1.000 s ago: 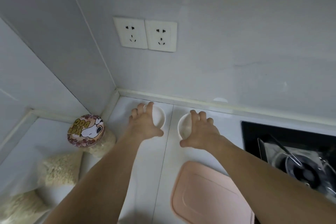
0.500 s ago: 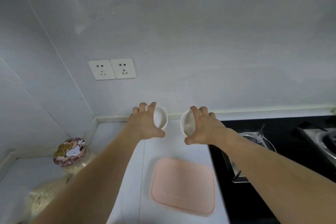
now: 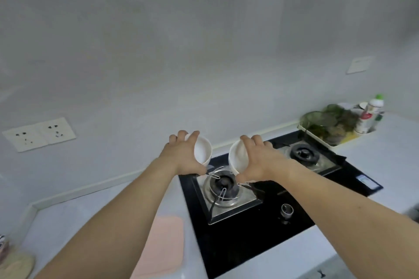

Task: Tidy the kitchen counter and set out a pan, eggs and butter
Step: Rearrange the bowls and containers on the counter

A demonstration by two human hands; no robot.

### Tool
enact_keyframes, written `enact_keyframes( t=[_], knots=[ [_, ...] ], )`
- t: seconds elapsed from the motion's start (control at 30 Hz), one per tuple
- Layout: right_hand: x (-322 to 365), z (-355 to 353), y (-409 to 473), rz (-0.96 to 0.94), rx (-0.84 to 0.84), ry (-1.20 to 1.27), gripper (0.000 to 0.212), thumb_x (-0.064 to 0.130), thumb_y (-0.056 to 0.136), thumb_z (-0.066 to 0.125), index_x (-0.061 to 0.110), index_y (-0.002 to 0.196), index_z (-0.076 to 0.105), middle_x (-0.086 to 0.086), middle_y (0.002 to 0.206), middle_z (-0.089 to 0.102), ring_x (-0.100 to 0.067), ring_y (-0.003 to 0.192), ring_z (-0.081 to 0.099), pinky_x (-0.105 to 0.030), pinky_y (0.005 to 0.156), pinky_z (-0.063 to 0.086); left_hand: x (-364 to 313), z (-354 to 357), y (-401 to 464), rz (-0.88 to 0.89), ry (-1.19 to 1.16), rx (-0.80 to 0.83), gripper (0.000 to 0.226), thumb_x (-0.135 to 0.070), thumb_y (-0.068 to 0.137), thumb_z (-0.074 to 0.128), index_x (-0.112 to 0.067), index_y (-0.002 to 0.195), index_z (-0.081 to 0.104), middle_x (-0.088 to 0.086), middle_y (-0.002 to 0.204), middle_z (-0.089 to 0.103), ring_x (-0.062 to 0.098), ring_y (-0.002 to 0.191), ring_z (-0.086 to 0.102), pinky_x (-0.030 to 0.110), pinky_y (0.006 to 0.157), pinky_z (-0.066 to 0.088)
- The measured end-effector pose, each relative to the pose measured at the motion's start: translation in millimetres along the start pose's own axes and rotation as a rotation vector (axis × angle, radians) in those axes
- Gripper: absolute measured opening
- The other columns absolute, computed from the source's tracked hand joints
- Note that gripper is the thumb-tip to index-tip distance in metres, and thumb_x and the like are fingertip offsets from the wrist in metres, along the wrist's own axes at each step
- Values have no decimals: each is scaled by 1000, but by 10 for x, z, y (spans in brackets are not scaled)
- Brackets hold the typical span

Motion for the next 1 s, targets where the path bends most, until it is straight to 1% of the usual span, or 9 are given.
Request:
enact_keyframes(
  t=[0.1, 0.23, 0.33, 0.47, 0.53, 0.73, 1.0],
  knots=[
    [-736, -236, -362, 73, -34, 12, 116, 57, 60, 74, 26, 149, 6, -4, 143, 23, -37, 130, 30, -47, 97, 43, -835, 28, 43, 84, 6, -12, 119, -52, 54, 74, -33, 152, 7, 1, 148, 19, 27, 133, 21, 38, 102, 39],
    [-1653, -470, -833, 171, -79, 24, 116, 55, 59, 75, 26, 148, 8, -4, 143, 24, -35, 130, 31, -44, 96, 43, -1937, 216, 27, 193, 0, 5, 117, -49, 56, 75, -35, 151, 9, 0, 147, 18, 25, 133, 20, 38, 100, 40],
    [-2236, -583, -1137, 224, -104, 19, 119, 56, 56, 75, 25, 149, 8, -3, 143, 24, -34, 129, 32, -44, 96, 43, -2646, 314, 40, 267, 10, 1, 116, -47, 56, 76, -34, 151, 10, 0, 147, 19, 25, 133, 21, 37, 99, 40],
    [-2976, -731, -1541, 301, -120, 10, 116, 55, 57, 75, 25, 148, 10, -2, 140, 25, -33, 124, 34, -42, 88, 46, -3517, 355, 62, 358, 26, -11, 113, -50, 59, 76, -31, 151, 12, 2, 146, 22, 27, 132, 23, 38, 100, 38],
    [-3297, -795, -1700, 342, -124, 24, 115, 56, 57, 75, 26, 147, 11, -2, 139, 26, -32, 123, 35, -42, 88, 47, -3883, 375, 76, 396, 35, -11, 111, -50, 60, 75, -31, 150, 13, 3, 145, 23, 27, 130, 24, 38, 100, 38],
    [-3969, -1010, -1883, 399, -150, 52, 113, 56, 57, 74, 26, 146, 12, -4, 138, 27, -32, 121, 36, -42, 89, 46, -4671, 452, 265, 476, 70, 17, 115, -52, 57, 74, -32, 151, 12, 2, 145, 23, 27, 130, 24, 38, 99, 39],
    [-4767, -1107, -1615, 435, -156, 72, 115, 56, 58, 75, 26, 148, 10, -3, 139, 27, -32, 124, 35, -43, 92, 45, -5407, 638, 904, 531, 81, 12, 115, -52, 56, 74, -31, 151, 13, 4, 146, 23, 28, 131, 24, 40, 102, 39]
  ],
)
Point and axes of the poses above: each hand's wrist, its own y-axis towards the middle knuckle, its own z-axis out of the palm, x = y × z, the point moved 8 cm from there along y, towards the middle knuckle
